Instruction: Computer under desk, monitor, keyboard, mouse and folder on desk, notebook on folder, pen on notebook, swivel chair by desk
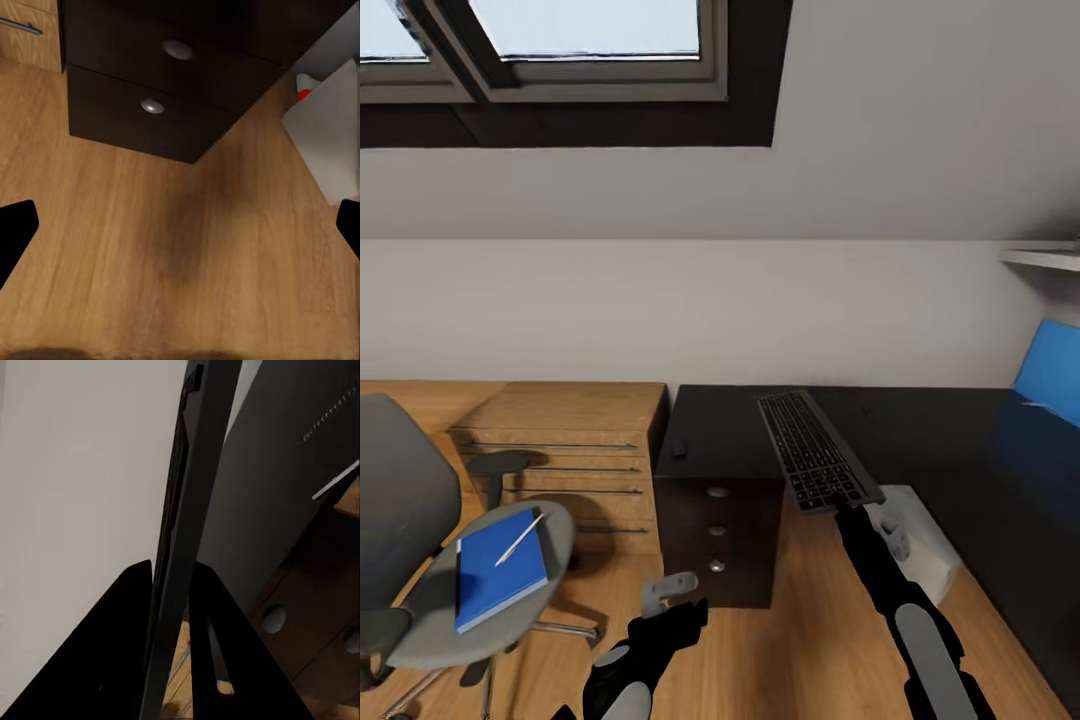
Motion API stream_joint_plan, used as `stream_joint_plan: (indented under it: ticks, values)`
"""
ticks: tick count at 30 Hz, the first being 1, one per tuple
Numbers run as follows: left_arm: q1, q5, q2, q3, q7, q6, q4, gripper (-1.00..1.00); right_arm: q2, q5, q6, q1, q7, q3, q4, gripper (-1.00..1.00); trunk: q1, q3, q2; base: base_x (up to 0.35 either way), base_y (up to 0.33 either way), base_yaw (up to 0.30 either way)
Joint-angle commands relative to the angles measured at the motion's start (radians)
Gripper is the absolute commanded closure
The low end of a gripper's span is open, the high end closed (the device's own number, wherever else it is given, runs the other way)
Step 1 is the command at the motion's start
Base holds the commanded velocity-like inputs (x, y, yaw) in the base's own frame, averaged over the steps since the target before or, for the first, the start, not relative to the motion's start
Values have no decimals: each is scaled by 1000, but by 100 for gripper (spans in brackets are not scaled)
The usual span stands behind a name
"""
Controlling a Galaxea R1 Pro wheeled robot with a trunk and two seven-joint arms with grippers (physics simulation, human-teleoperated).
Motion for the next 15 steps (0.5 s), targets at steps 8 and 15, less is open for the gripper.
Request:
stream_joint_plan:
  ticks: [8,15]
  values:
    - [-1,-27,-20,-3,8,2,34,-100,-2,-21,6,-1,4,-5,16,100,-31,24,55,-287,-218,0]
    - [-1,-35,-18,4,7,1,29,-100,-3,-21,6,-1,3,-7,42,100,-58,46,104,-316,-137,0]
